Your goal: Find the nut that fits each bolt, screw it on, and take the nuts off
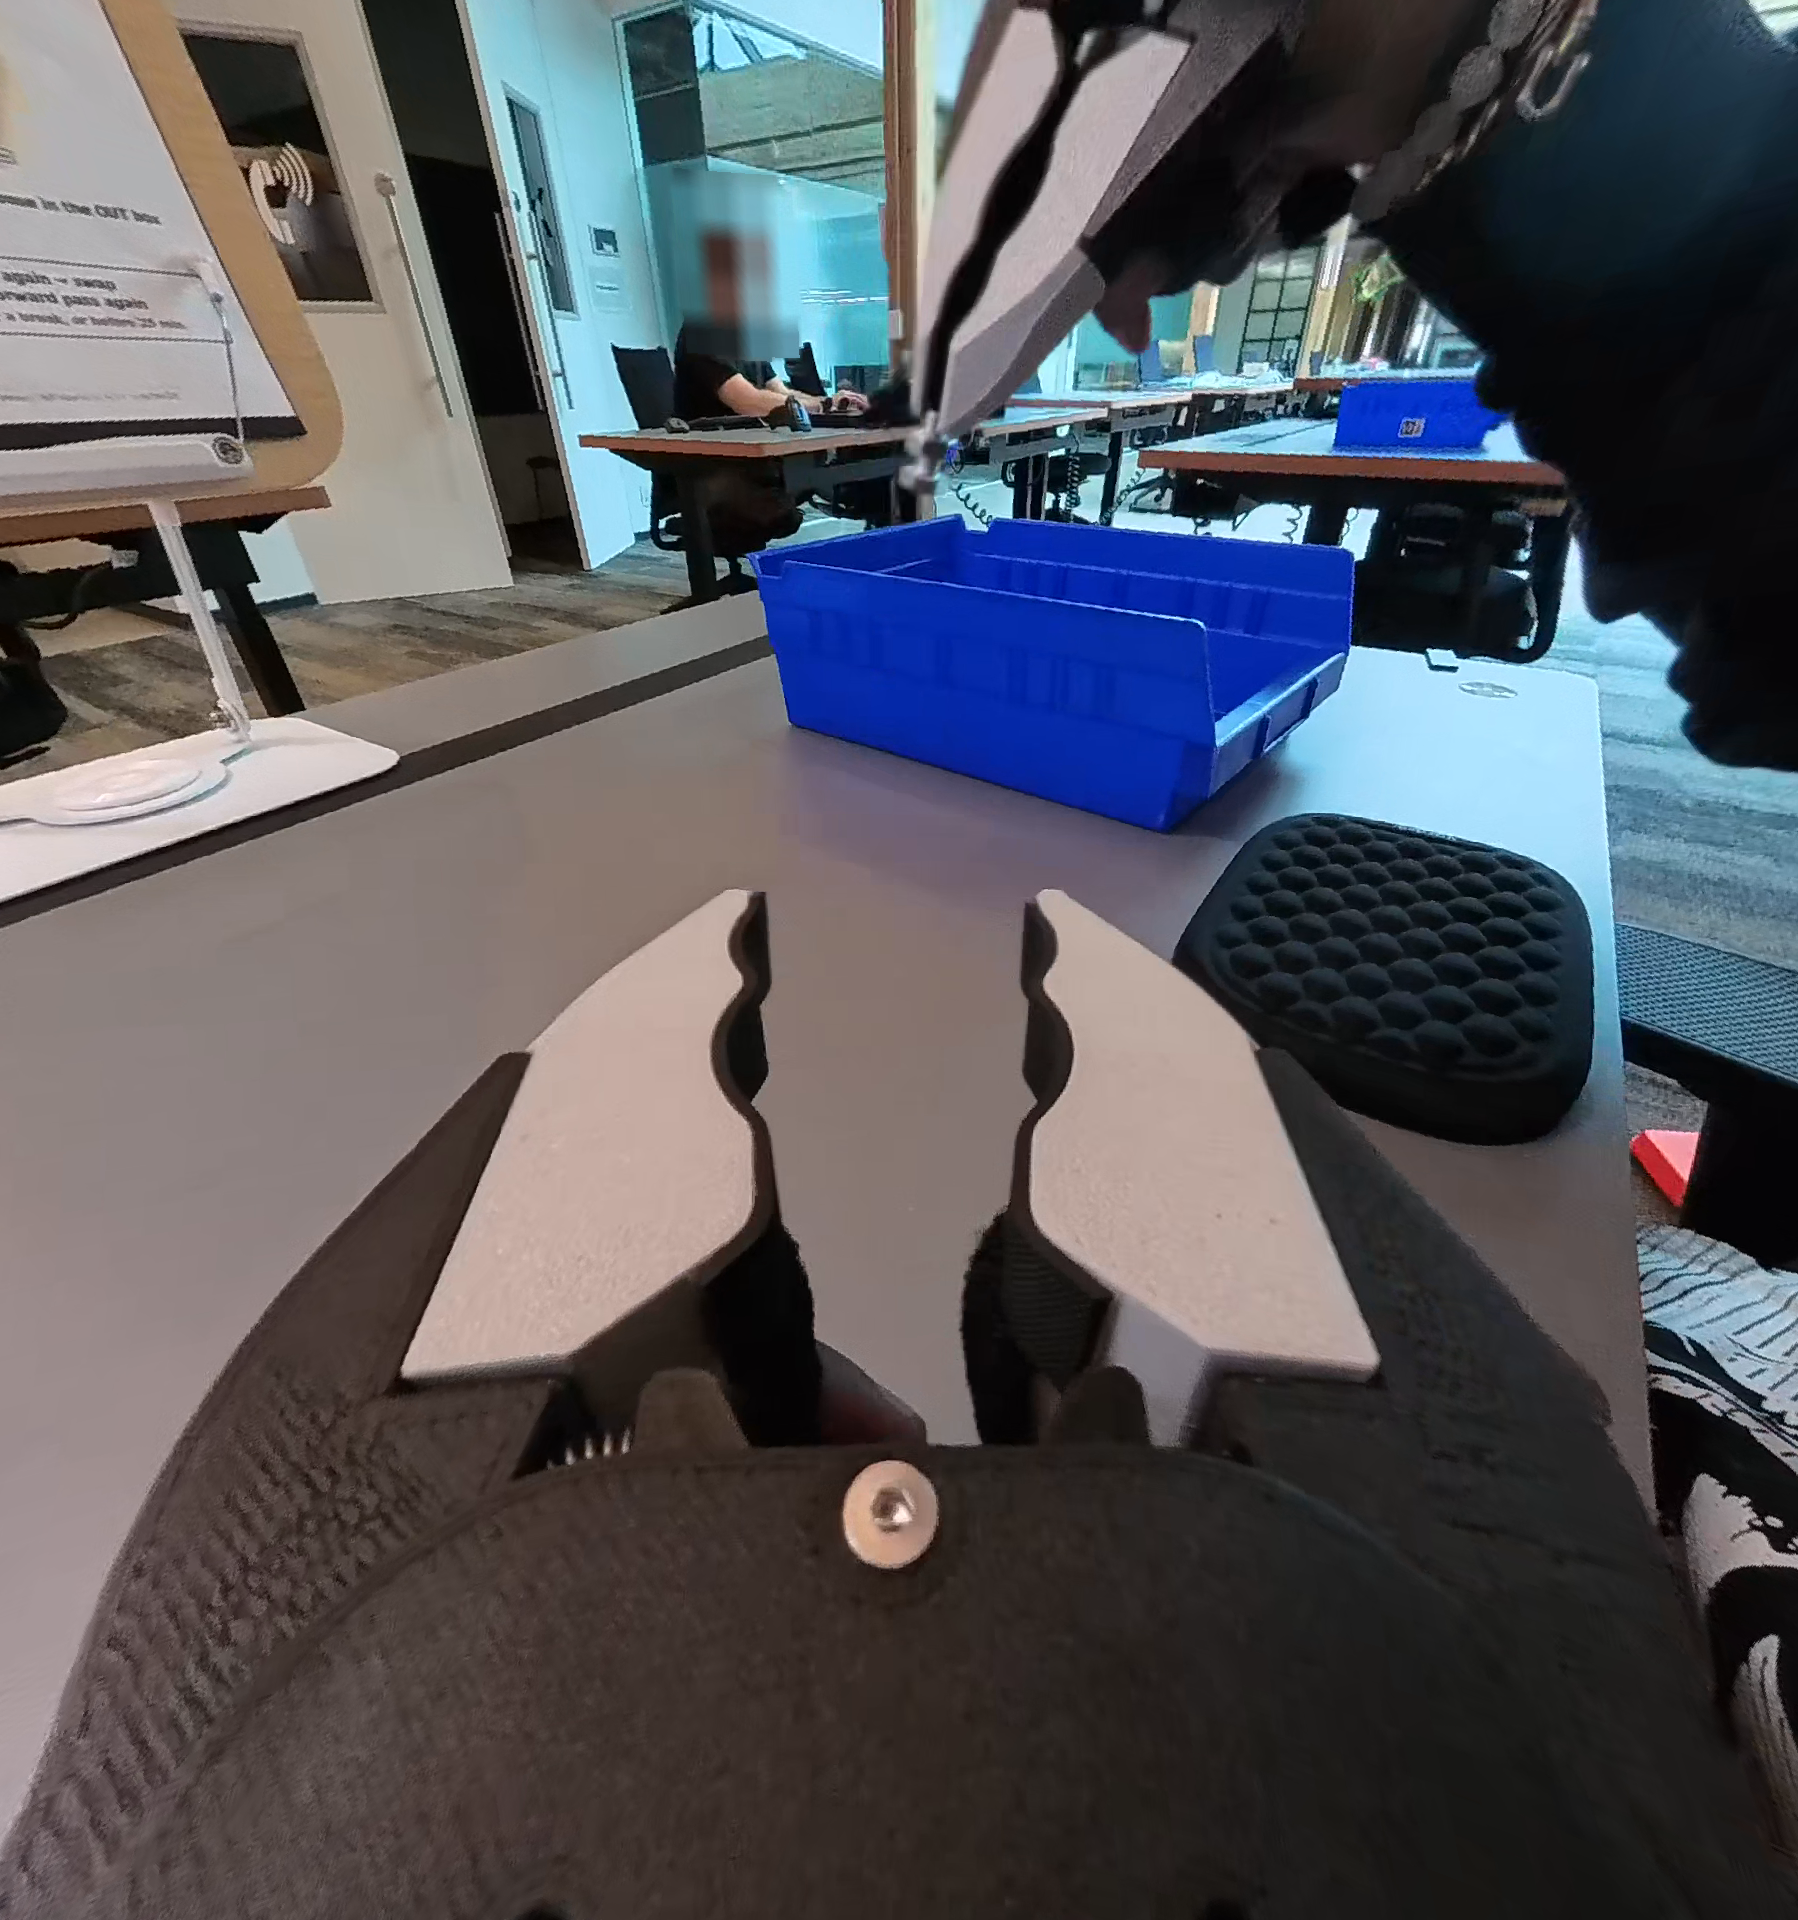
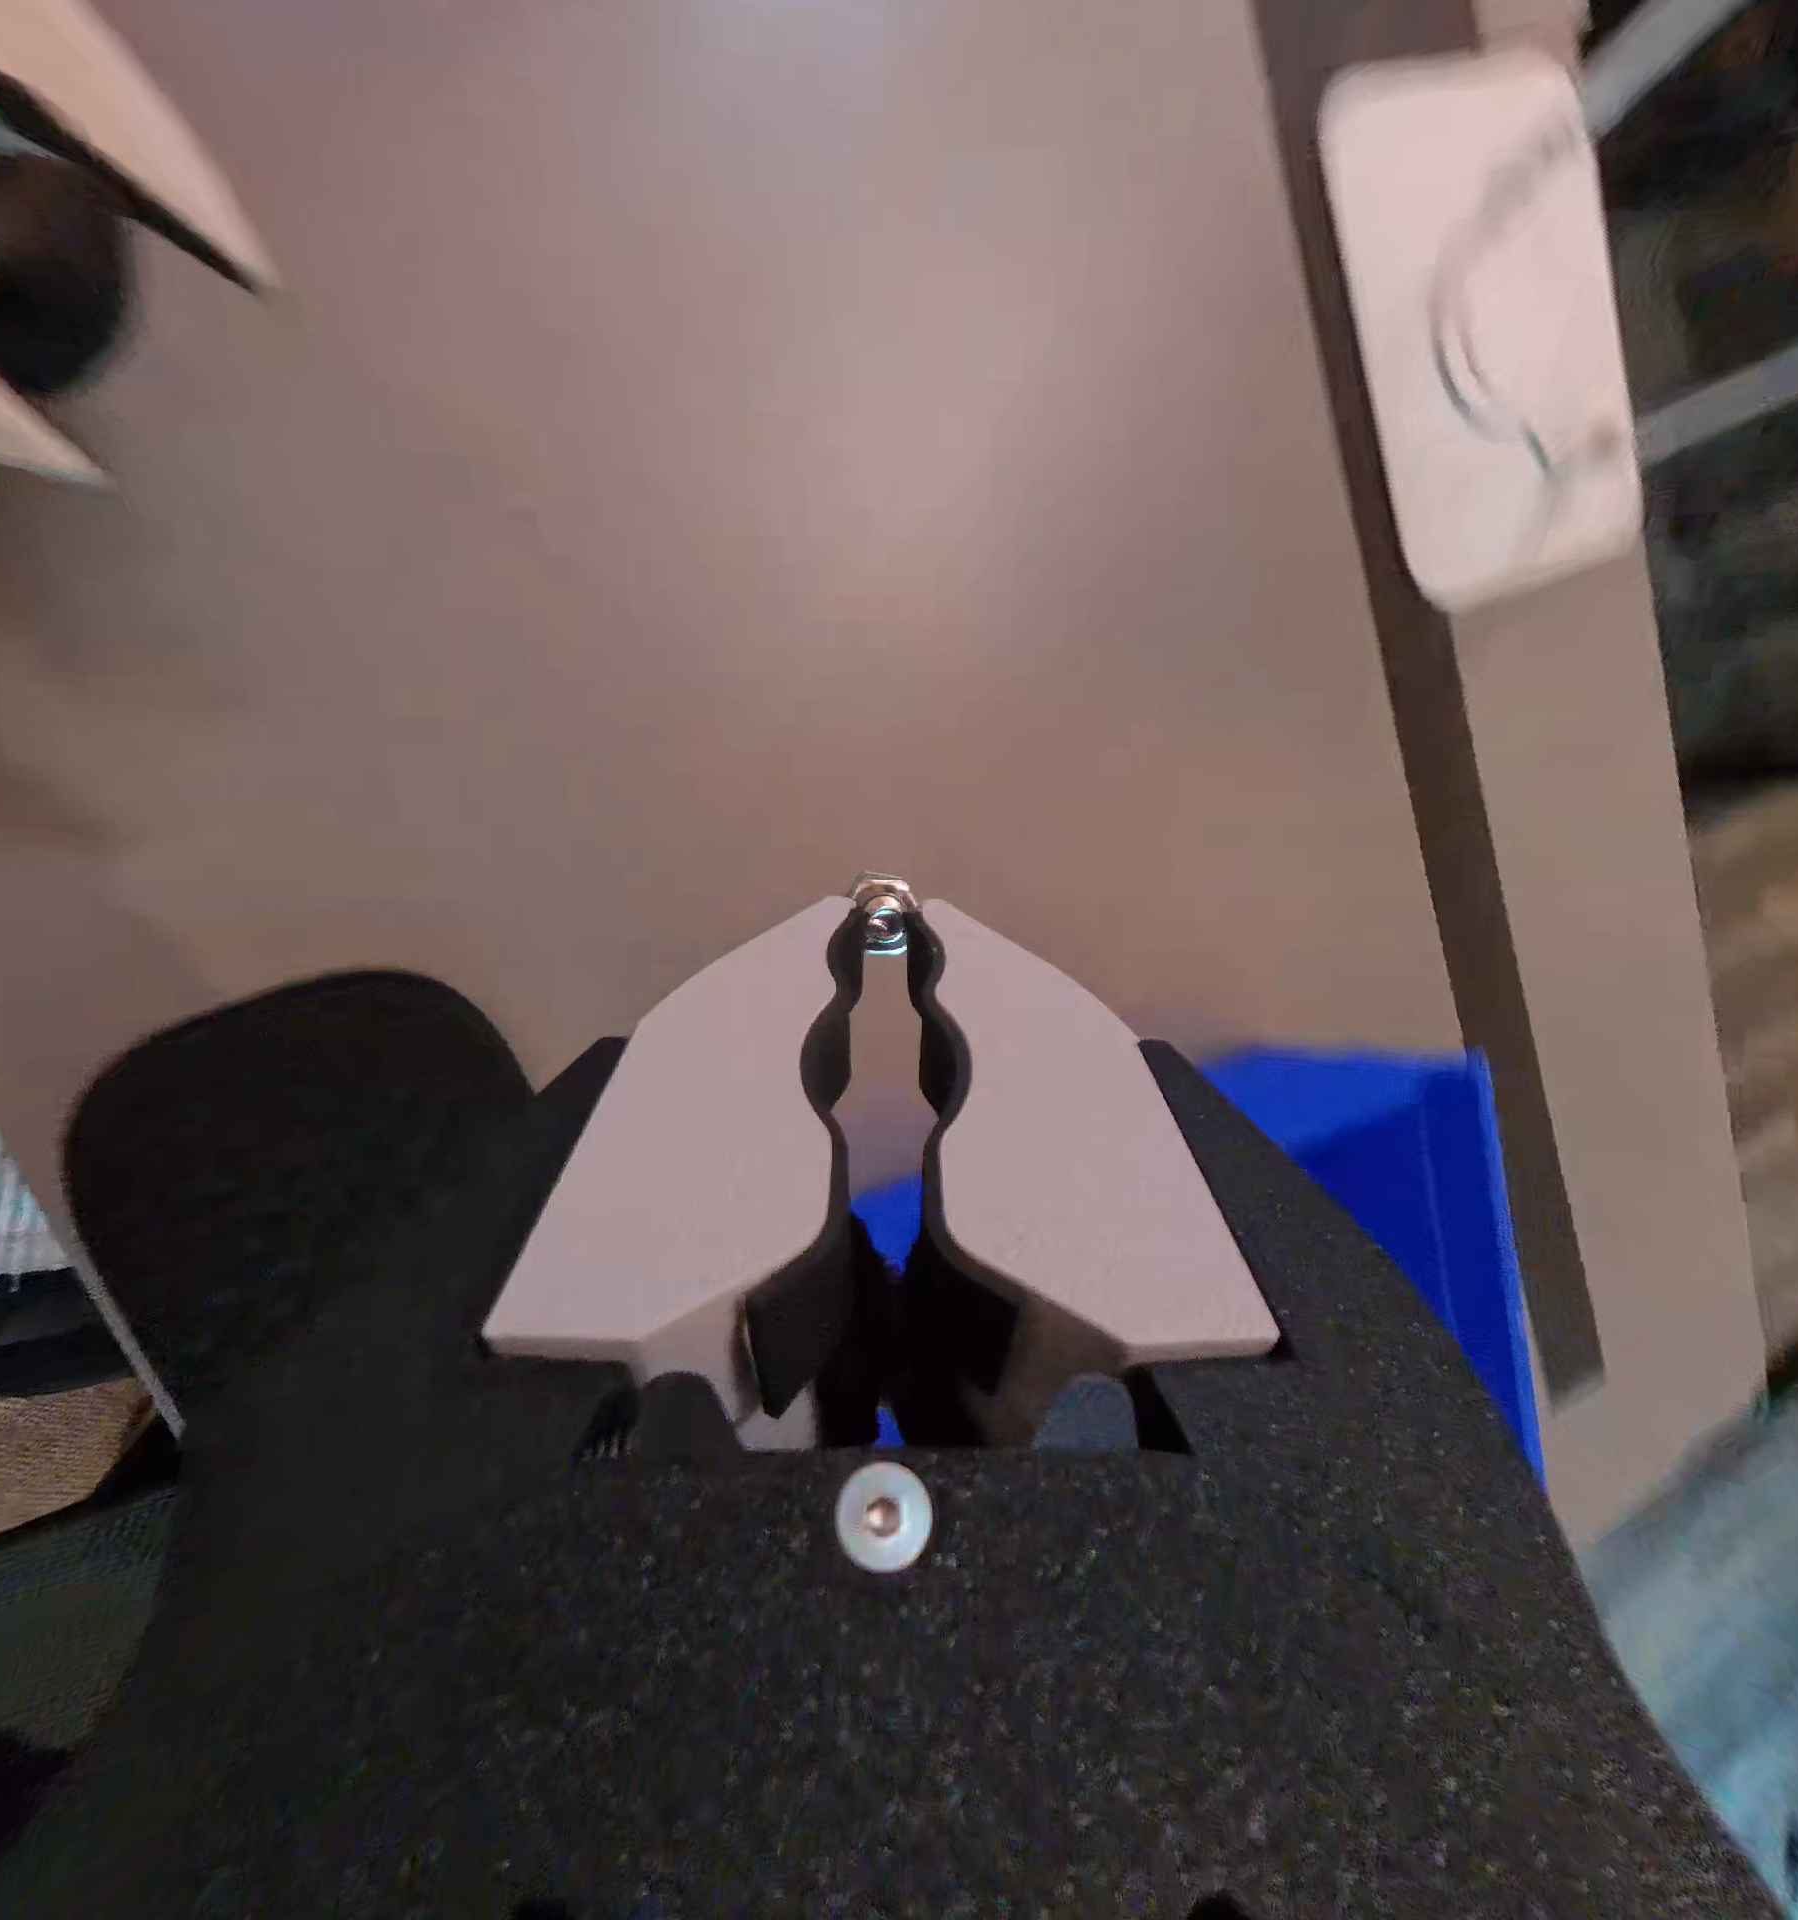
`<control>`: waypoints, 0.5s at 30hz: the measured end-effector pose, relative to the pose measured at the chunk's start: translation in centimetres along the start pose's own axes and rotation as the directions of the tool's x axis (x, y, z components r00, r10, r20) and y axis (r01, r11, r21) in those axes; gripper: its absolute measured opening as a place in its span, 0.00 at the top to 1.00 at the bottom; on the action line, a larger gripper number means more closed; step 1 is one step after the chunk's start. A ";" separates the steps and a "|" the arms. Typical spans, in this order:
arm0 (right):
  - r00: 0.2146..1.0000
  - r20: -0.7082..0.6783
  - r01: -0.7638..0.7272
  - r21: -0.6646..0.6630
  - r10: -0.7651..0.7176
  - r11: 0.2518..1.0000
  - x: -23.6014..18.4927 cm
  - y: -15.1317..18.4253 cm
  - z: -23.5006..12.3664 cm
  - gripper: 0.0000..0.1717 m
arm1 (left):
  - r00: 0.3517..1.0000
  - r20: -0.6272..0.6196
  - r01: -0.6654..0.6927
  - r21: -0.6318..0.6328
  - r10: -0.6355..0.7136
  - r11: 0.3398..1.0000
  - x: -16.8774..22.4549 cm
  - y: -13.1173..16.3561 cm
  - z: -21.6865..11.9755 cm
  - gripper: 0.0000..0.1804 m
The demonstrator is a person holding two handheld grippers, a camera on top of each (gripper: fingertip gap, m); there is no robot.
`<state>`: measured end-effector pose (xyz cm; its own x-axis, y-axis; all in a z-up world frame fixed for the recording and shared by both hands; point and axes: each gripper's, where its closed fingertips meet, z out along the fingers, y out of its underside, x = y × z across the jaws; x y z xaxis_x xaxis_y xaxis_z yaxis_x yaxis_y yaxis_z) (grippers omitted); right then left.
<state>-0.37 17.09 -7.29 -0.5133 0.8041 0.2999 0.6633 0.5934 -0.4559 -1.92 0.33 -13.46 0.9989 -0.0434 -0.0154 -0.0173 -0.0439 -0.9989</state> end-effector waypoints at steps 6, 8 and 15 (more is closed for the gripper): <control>0.929 -0.147 -0.366 -0.211 0.341 0.906 6.4 12.1 -0.6 0.95 | 1.000 0.006 0.017 0.005 -0.017 1.000 -0.2 -0.1 0.0 0.72; 0.890 -0.145 -0.456 -0.237 0.433 0.858 7.1 15.1 0.6 0.95 | 1.000 0.005 0.017 0.004 -0.018 1.000 -0.2 0.0 0.0 0.72; 0.774 -0.144 -0.626 -0.326 0.617 0.709 8.2 22.8 6.2 0.95 | 1.000 0.005 0.024 -0.001 -0.024 1.000 -0.3 0.0 0.0 0.72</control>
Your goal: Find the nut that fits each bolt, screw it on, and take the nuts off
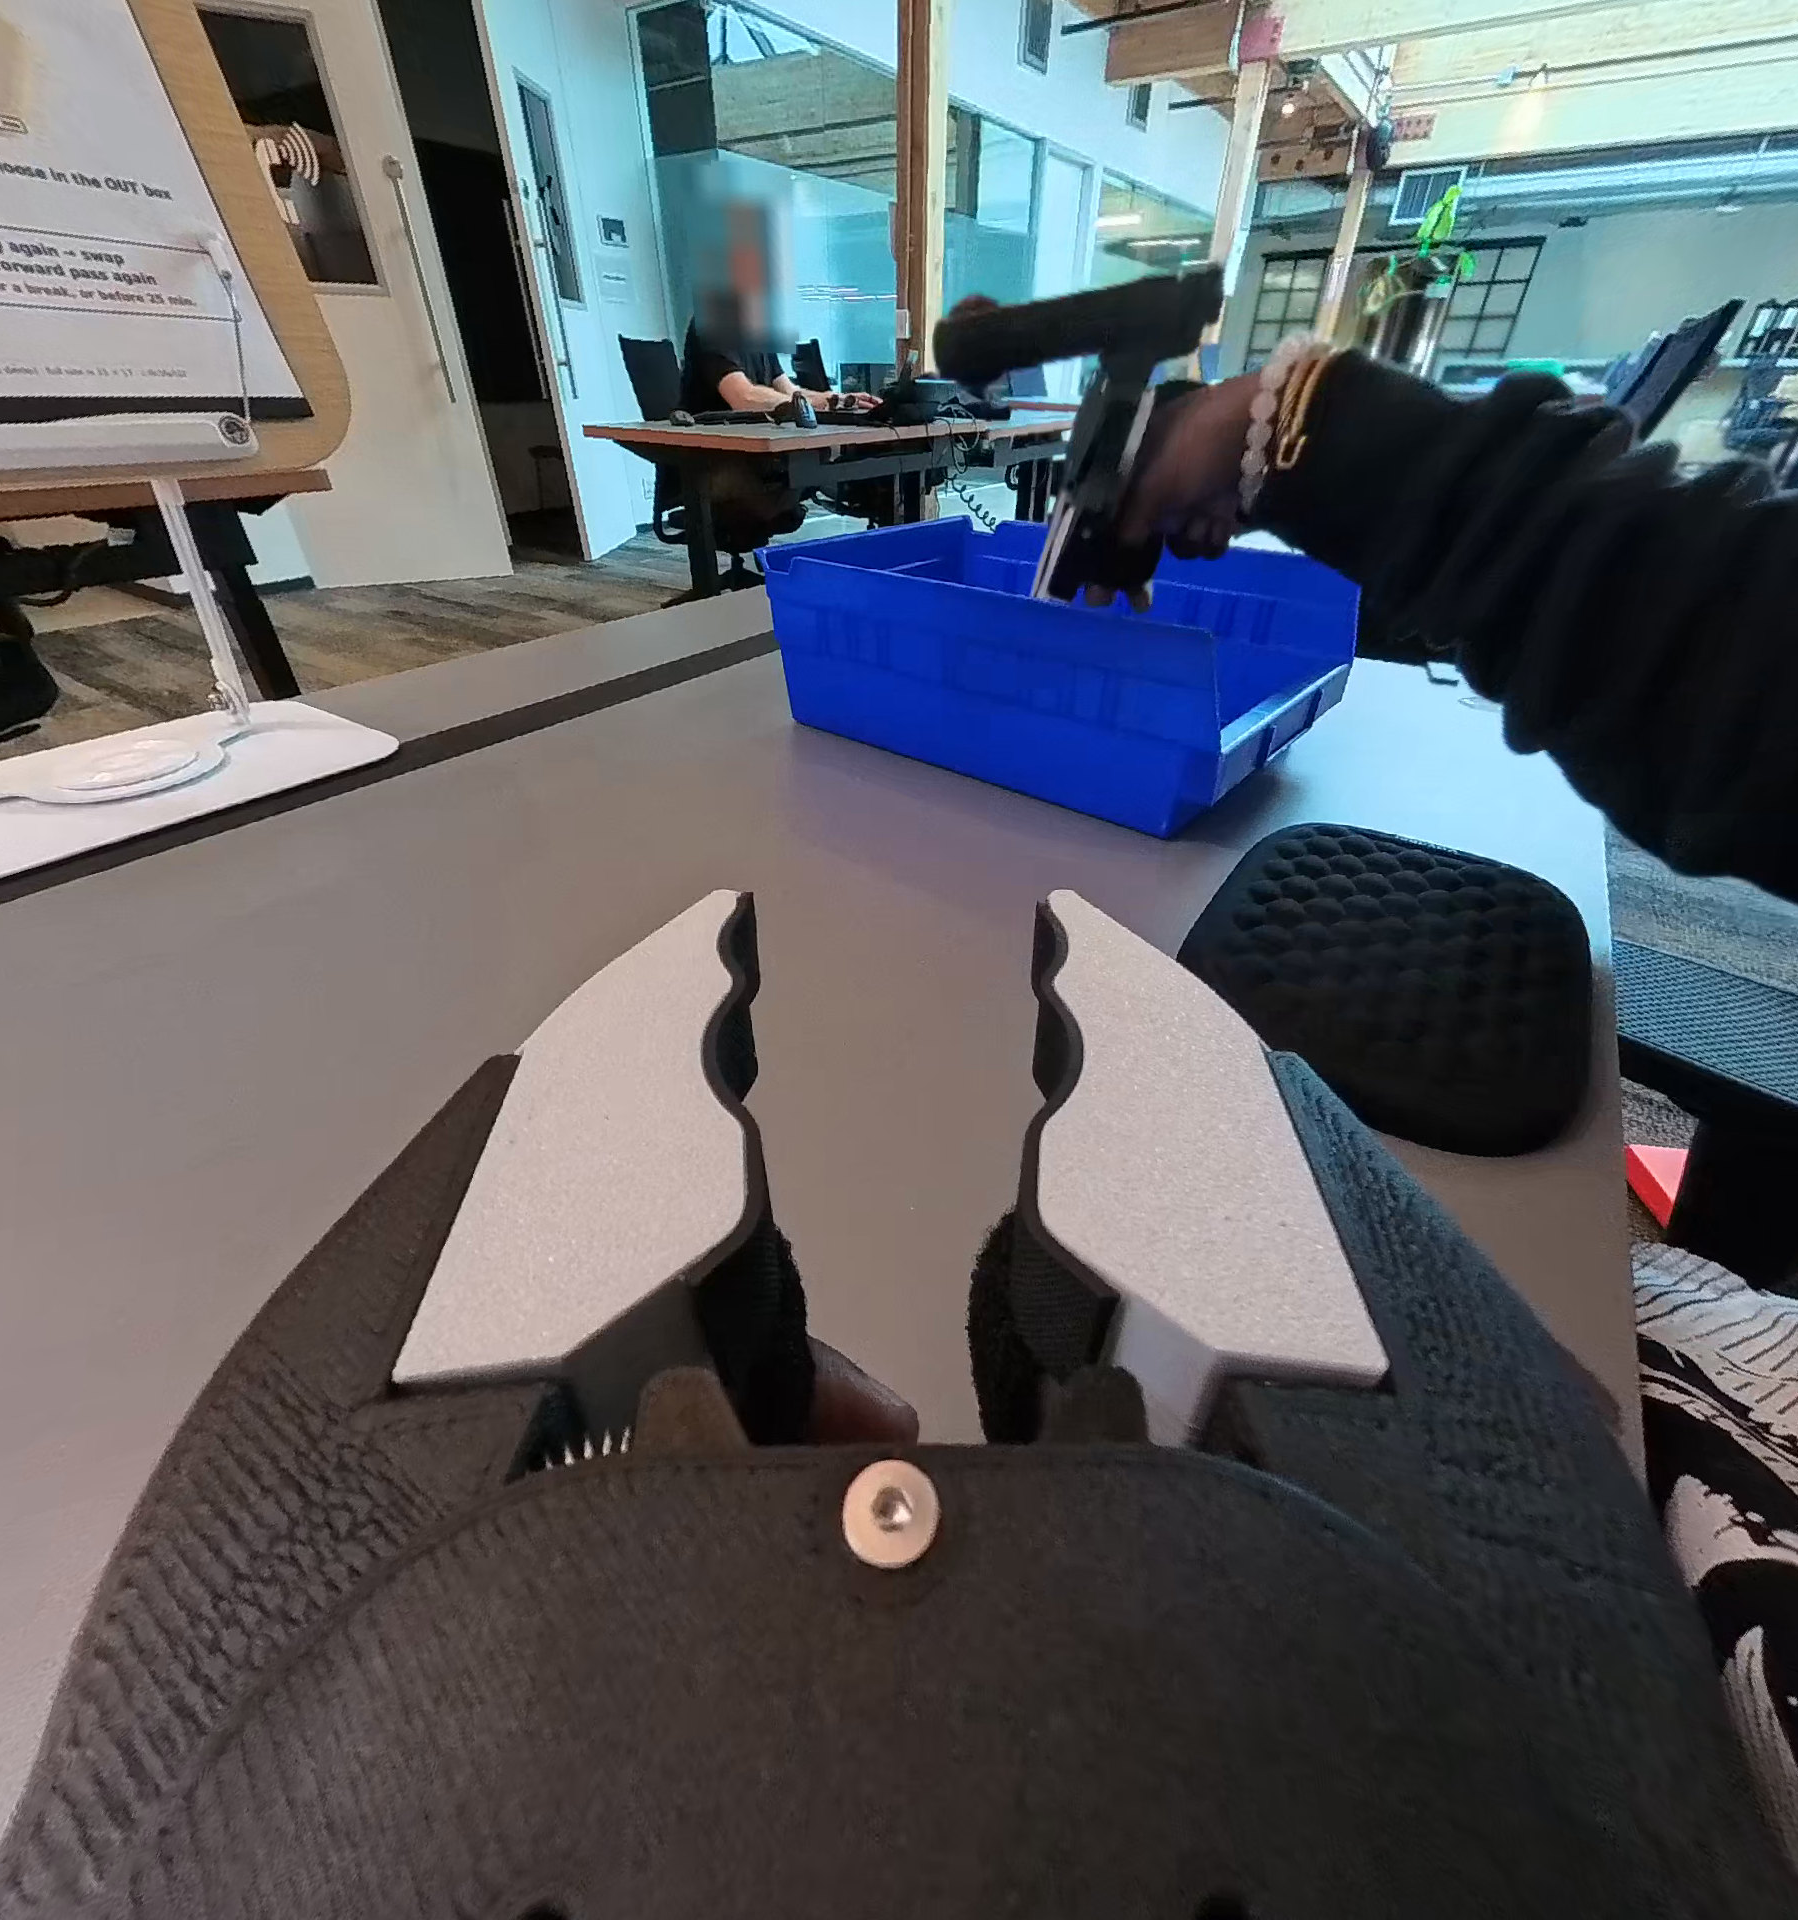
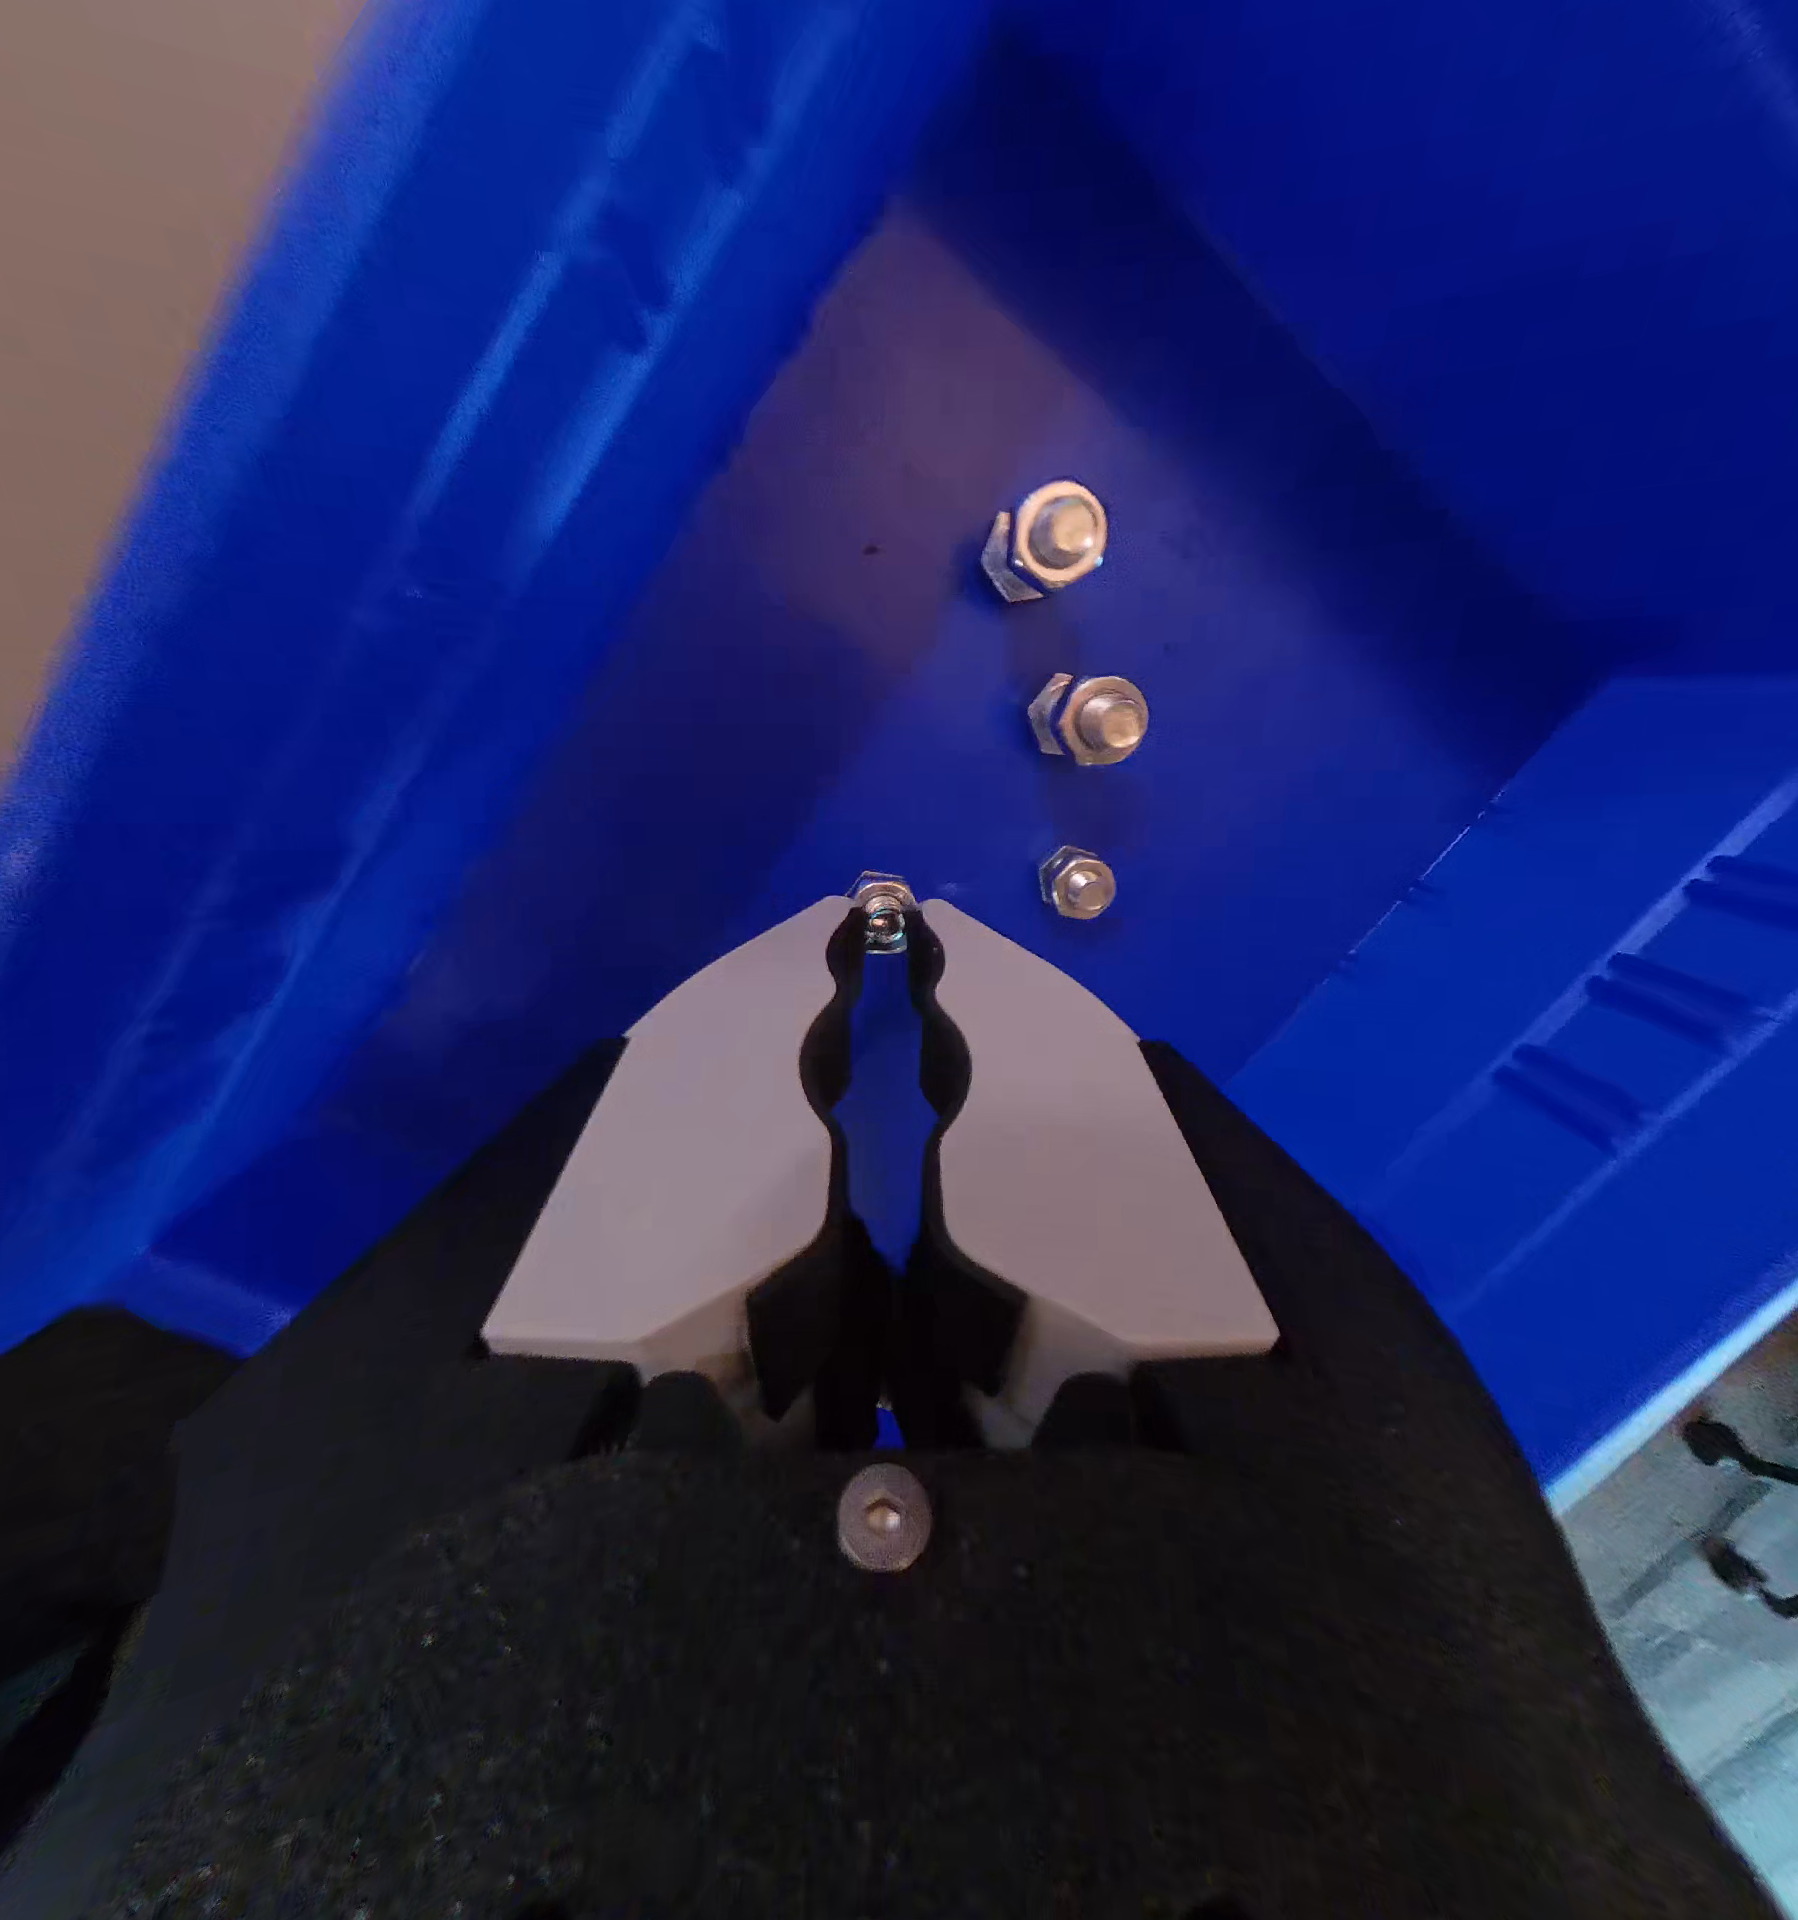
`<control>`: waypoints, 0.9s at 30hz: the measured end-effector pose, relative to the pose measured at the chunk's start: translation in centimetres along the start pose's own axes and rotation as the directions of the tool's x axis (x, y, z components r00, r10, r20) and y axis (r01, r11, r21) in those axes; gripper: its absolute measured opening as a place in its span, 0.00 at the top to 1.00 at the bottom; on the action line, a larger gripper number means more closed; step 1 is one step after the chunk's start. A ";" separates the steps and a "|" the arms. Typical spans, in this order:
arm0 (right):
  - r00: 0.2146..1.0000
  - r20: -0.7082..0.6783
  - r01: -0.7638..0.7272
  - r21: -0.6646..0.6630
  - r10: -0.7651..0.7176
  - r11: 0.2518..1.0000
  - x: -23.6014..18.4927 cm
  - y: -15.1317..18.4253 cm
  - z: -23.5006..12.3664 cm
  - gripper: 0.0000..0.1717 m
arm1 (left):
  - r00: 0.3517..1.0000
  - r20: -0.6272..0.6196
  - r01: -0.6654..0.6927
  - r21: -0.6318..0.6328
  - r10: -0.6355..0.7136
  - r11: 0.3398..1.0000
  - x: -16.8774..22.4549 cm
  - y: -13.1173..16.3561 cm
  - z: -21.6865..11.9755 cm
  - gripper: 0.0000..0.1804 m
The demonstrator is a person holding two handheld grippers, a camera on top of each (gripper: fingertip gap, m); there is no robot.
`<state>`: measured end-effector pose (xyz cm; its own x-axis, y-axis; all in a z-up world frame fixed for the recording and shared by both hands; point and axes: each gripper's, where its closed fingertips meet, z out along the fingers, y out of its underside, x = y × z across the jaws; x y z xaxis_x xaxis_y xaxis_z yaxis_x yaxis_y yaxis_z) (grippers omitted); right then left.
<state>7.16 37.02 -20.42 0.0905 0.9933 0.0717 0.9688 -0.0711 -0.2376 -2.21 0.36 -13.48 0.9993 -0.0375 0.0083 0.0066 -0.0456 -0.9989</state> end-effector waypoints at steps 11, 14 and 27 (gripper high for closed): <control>0.999 -0.008 -0.051 -0.010 0.051 0.999 1.2 0.3 2.2 0.92 | 1.000 -0.003 0.008 -0.005 -0.008 1.000 -0.1 0.1 0.0 0.72; 0.996 -0.041 -0.076 0.061 0.078 0.995 1.2 -0.4 0.8 0.86 | 1.000 -0.004 0.009 -0.003 -0.009 1.000 -0.1 0.0 0.0 0.72; 0.990 0.066 -0.034 0.970 -0.126 0.240 -21.4 -5.4 -13.2 0.57 | 1.000 -0.004 0.019 -0.009 -0.019 1.000 -0.2 0.1 0.1 0.72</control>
